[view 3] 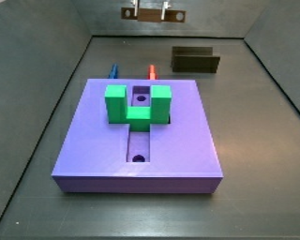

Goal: Pick up the brown object. Move up. Place the brown object on the fixture. Regrasp the brown object. Move to above the board. Insert the brown object.
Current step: Place the brown object on the fixture.

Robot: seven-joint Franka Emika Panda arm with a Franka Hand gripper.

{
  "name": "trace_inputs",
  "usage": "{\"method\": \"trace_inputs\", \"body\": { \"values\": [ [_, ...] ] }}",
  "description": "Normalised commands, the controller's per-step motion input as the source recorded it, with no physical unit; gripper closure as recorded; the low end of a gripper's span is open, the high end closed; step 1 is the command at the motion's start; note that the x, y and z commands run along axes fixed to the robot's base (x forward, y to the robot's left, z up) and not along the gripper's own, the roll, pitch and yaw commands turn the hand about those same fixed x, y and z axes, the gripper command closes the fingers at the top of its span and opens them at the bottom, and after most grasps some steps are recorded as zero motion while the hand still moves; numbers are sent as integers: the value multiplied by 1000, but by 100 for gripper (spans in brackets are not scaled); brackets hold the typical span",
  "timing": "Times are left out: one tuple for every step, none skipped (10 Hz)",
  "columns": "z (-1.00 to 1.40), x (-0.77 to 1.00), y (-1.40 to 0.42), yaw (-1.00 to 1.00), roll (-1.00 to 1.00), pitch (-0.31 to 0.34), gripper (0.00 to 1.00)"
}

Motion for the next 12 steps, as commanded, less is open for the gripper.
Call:
{"method": "trace_inputs", "body": {
  "values": [
    [-60, 23, -23, 0, -117, -23, 100],
    [63, 211, -71, 0, -437, 0, 100],
    [274, 326, 0, -257, -1000, -31, 100],
    [166, 223, 0, -371, -1000, -254, 100],
    [140, 380, 0, -277, -1000, -171, 100],
    [126, 426, 6, -217, -1000, -126, 100],
    [20, 629, 0, -134, -1000, 0, 100],
    [0, 720, 0, -49, -1000, 29, 100],
    [0, 731, 0, 0, -994, 86, 100],
    [0, 703, 0, 0, -994, 117, 100],
    [0, 651, 0, 0, -1000, 111, 100],
    [-11, 549, 0, 0, -1000, 46, 100]
  ]
}}
